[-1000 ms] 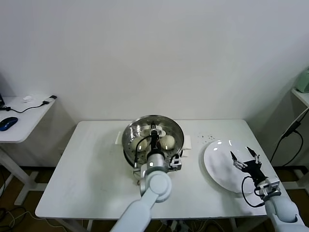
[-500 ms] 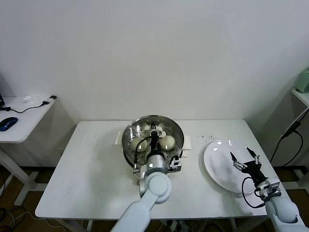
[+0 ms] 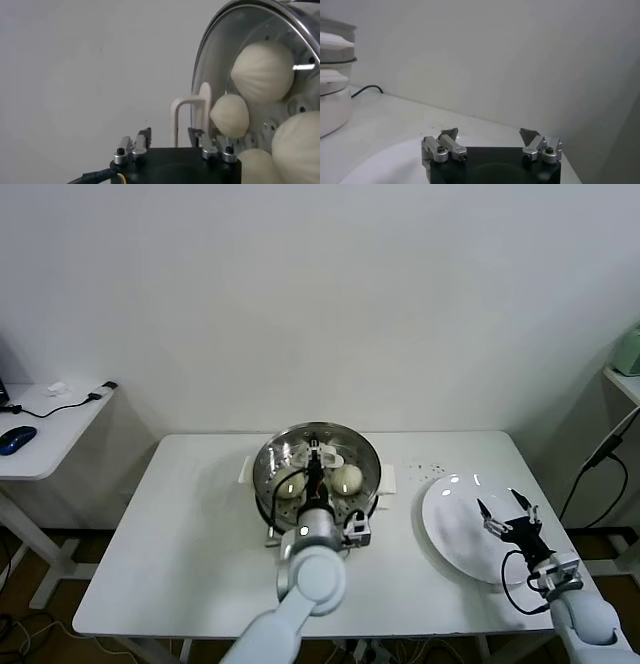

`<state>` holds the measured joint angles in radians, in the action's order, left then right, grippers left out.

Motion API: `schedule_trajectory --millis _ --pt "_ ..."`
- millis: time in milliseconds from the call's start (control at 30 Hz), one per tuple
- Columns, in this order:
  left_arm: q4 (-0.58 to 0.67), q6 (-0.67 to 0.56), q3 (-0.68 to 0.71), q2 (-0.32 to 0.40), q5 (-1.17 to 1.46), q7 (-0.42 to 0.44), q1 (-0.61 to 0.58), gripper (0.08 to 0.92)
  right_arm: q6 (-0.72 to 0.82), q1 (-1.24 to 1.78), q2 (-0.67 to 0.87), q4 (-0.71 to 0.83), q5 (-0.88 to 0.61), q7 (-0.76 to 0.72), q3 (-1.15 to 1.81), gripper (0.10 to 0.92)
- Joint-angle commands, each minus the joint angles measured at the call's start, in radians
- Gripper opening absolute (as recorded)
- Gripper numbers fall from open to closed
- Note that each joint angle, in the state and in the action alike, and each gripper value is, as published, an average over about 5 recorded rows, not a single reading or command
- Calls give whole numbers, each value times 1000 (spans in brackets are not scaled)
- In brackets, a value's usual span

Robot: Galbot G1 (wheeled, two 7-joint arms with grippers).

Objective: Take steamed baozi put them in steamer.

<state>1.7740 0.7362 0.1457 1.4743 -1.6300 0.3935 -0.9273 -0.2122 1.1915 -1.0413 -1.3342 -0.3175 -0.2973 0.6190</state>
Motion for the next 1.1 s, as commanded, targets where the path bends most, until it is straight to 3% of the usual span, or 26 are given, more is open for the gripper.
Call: schedule_trajectory --millis 33,233,333,533,633,833,967,1100 --pt "196 49 -9 -86 43 53 -70 580 4 -3 -4 4 6 1 0 823" --pt "344 49 -57 -186 191 11 -172 750 38 -7 -6 -5 11 24 7 823" --pt "417 48 -102 -239 285 -63 -243 806 64 -9 -5 -21 5 31 11 823" --pt "451 -40 -286 -292 618 -386 -341 822 99 -1 -4 -76 15 35 19 823" --pt "452 -140 -434 -295 850 -487 -397 823 113 10 -10 -100 -13 37 24 823" --pt "428 -367 -758 -219 1314 -543 -557 823 118 34 -36 -139 -15 40 22 823" --pt "346 -588 -912 -100 1568 -497 -618 823 119 41 -58 -144 -12 42 20 823" --pt "261 -725 -969 -16 1702 -450 -647 823 119 42 -66 -145 -17 41 18 823"
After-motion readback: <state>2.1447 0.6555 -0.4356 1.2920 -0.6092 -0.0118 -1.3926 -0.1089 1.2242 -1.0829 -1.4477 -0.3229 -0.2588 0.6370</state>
